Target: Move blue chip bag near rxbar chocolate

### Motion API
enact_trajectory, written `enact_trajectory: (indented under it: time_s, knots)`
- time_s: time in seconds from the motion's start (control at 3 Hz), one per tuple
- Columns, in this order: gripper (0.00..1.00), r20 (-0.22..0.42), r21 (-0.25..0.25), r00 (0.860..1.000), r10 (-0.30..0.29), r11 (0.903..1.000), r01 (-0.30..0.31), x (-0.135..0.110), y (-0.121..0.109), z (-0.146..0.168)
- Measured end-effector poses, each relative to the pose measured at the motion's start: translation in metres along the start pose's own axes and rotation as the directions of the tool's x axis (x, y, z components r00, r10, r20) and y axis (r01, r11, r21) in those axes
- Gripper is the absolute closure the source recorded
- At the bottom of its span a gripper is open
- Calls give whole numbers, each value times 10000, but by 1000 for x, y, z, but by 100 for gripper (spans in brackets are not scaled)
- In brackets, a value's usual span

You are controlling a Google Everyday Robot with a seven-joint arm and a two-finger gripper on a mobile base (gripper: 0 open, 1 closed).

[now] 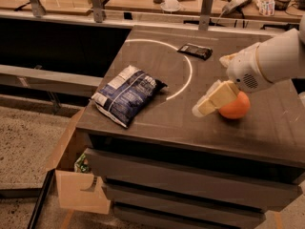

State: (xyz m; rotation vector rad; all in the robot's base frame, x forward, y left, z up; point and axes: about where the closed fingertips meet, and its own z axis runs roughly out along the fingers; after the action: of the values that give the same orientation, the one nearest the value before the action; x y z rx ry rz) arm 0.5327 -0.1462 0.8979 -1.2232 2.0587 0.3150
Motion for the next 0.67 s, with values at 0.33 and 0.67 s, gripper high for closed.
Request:
enact_trajectory:
  time_s: [0.33,0.67]
  knots:
    - [0,538,255,9985,-72,9997,58,-14,-13,23]
    - [0,1039,267,9942,-274,9993,247,-29,-22,49]
